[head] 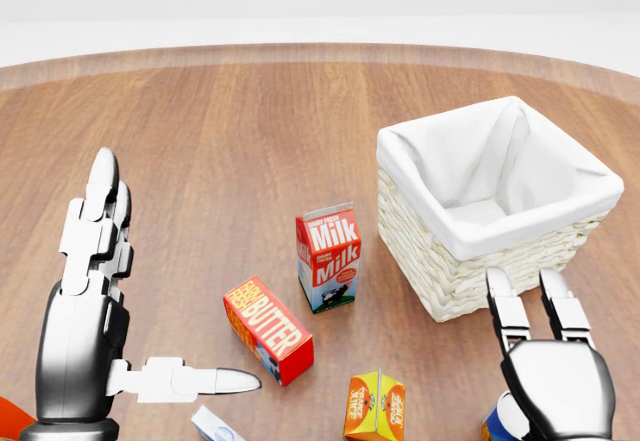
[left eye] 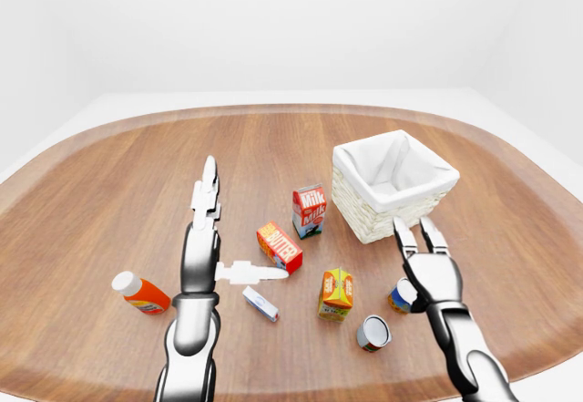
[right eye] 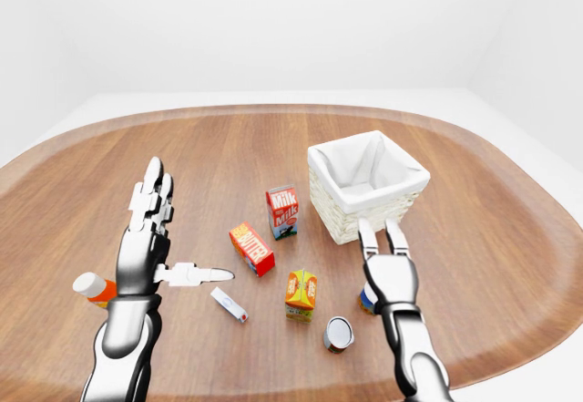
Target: Pick up the alphabet soup and the tomato sauce, and put them in the basket.
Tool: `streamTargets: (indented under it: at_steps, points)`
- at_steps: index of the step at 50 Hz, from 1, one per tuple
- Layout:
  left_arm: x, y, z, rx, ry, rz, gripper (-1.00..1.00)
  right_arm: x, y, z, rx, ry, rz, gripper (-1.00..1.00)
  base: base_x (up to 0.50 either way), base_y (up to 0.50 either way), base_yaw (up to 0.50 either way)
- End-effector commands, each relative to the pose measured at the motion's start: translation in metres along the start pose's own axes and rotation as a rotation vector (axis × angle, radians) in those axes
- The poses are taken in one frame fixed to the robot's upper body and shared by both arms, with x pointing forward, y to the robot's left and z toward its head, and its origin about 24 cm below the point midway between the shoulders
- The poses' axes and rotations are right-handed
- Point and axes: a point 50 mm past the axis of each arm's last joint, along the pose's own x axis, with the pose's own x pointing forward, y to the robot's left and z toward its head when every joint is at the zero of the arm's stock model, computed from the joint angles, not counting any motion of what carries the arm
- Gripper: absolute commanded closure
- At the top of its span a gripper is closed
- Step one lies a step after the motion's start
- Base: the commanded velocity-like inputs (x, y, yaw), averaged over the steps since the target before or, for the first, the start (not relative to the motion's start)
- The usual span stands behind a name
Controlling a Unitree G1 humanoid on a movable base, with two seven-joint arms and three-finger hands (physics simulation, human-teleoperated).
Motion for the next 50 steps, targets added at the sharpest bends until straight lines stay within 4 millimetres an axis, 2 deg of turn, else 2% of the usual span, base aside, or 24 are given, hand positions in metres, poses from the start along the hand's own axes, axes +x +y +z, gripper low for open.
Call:
streamTargets:
  at_steps: [1, 50]
  points:
    - [0.0, 0.0, 0.0, 0.003, 0.001, -0.003, -1.0, 0.001, 0.001, 0.003, -0.013, -0.015, -0.014, -1.0, 0.0, 0.0, 0.0]
    - [0.0, 0.0, -0.001, 0.003, 0.002, -0.002, -1.0, 0.006, 0.02, -0.005, -0.056, -0.018, 0.009, -1.0, 0.0, 0.0, 0.0]
